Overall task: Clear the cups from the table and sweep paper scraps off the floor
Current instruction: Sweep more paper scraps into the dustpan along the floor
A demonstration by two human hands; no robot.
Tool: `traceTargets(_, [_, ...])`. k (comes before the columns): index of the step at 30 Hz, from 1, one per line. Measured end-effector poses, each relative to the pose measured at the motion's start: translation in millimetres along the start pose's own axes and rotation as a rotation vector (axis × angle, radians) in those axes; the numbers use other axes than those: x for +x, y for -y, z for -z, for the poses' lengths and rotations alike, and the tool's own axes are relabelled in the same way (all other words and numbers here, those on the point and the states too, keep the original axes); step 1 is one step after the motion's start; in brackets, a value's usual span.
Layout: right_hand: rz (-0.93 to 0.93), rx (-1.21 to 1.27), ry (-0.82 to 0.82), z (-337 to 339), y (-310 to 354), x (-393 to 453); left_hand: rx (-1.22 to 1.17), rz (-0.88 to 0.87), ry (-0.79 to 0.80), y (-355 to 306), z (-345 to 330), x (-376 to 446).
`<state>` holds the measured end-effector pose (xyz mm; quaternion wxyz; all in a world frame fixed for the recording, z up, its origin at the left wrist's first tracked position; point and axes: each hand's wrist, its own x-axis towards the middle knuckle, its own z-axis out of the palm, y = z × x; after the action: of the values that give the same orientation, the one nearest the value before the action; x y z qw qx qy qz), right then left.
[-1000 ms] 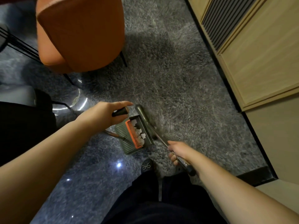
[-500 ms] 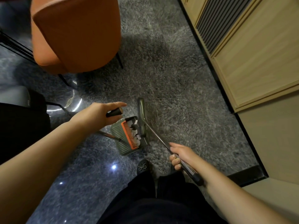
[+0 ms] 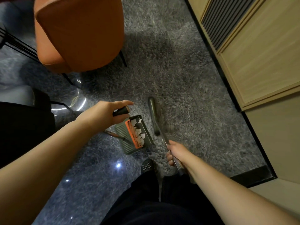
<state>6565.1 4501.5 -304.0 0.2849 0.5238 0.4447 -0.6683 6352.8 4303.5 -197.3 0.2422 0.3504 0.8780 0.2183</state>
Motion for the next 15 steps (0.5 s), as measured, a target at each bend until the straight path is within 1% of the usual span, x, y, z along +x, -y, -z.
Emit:
traceTargets(4, [-0.037, 0.067, 0.055, -3, 4, -4, 0.002, -0.008, 0.013, 2, 0, -2])
traceTargets(8, [-0.054, 0.075, 0.098, 0, -1, -23, 0.012, 0.005, 0.016, 5, 2, -2])
traceTargets(12, [-0.017, 0.195, 0.136, 3, -6, -45, 0.029, 0.0, -0.01, 5, 2, -5])
traceTargets(15, [0.006, 0.28, 0.136, 2, 1, -50, 0.042, -0.001, 0.001, 3, 3, -3])
